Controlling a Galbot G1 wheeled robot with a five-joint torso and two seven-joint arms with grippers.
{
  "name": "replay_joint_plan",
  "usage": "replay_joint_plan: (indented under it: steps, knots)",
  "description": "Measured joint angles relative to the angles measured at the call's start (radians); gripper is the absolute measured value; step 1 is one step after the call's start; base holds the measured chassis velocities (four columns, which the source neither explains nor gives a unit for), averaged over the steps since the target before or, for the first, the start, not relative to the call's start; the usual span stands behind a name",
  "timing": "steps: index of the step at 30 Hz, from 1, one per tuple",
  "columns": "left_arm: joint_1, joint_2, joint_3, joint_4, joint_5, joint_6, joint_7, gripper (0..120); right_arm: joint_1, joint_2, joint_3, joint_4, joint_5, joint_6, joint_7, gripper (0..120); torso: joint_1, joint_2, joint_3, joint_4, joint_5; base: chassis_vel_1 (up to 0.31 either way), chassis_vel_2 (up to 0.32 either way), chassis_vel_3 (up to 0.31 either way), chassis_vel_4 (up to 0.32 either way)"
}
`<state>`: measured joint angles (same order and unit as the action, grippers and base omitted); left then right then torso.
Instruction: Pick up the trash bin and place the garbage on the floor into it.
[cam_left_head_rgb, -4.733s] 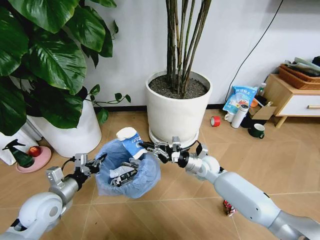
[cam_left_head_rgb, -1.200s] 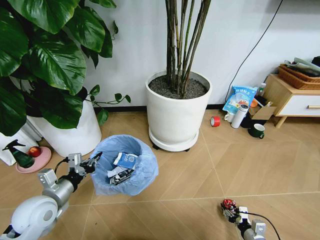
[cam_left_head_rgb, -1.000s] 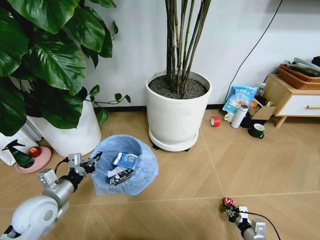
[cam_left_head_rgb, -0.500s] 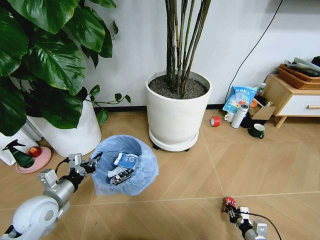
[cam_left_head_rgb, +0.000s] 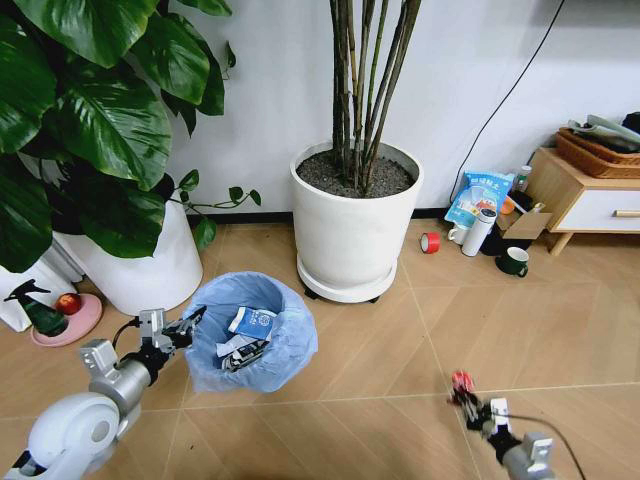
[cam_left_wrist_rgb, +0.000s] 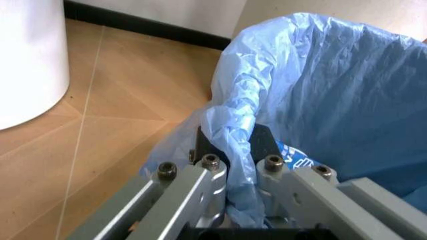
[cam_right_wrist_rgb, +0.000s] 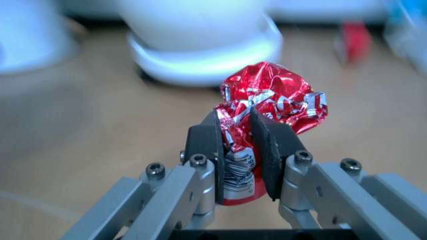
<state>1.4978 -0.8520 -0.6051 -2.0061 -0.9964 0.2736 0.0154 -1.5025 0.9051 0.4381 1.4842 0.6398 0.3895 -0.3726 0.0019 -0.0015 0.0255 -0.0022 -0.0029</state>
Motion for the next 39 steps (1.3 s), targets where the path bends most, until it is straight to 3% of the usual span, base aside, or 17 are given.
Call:
replay_joint_plan:
  steps: [3, 4, 6, 9, 12, 18, 24, 39]
  knots:
    - [-0.001, 0.02, 0.008, 0.011, -0.001, -0.001, -0.001, 0, 0.097, -0.031, -0.045, 0.028, 0.083, 0.064, -0.17, 13, 0.0, 0.0, 0.0, -0.0001, -0.0004, 0.0, 0.0, 0.0, 0.0]
    - [-0.001, 0.02, 0.008, 0.011, -0.001, -0.001, -0.001, 0, 0.097, -0.031, -0.045, 0.028, 0.083, 0.064, -0.17, 13, 0.0, 0.0, 0.0, -0.0001, -0.0004, 0.0, 0.0, 0.0, 0.0]
    - [-0.013, 0.048, 0.023, 0.03, -0.007, -0.005, -0.001, 0, 0.213, -0.051, -0.135, 0.06, 0.178, 0.081, -0.267, 13, 0.0, 0.0, 0.0, -0.0002, 0.0, 0.0, 0.0, 0.0, 0.0]
    - [-0.023, 0.068, 0.033, 0.04, -0.013, -0.006, -0.001, 0, 0.308, -0.054, -0.194, 0.068, 0.213, 0.078, -0.316, 13, 0.0, 0.0, 0.0, 0.0, -0.0006, 0.0, 0.0, 0.0, 0.0]
    - [-0.039, 0.086, 0.047, 0.051, -0.022, -0.007, 0.0, 0, 0.473, -0.038, -0.319, 0.051, 0.279, 0.072, -0.385, 13, 0.0, 0.0, 0.0, 0.0001, -0.0001, 0.0, 0.0, 0.0, 0.0]
    - [-0.047, 0.085, 0.064, 0.057, -0.022, -0.007, 0.001, 0, 0.626, -0.001, -0.461, 0.028, 0.34, 0.048, -0.436, 13, 0.0, 0.0, 0.0, -0.0001, -0.0003, 0.0, 0.0, 0.0, 0.0]
    - [-0.043, 0.055, 0.067, 0.059, -0.01, -0.008, 0.005, 0, 0.792, 0.099, -0.632, -0.024, 0.373, 0.016, -0.472, 13, 0.0, 0.0, 0.0, 0.0001, -0.0006, 0.0, 0.0, 0.0, 0.0]
    - [-0.063, 0.036, 0.077, 0.062, -0.01, -0.009, 0.005, 0, 0.908, 0.23, -0.819, -0.126, 0.383, -0.001, -0.464, 13, 0.0, 0.0, 0.0, -0.0001, -0.0003, 0.0, 0.0, 0.0, 0.0]
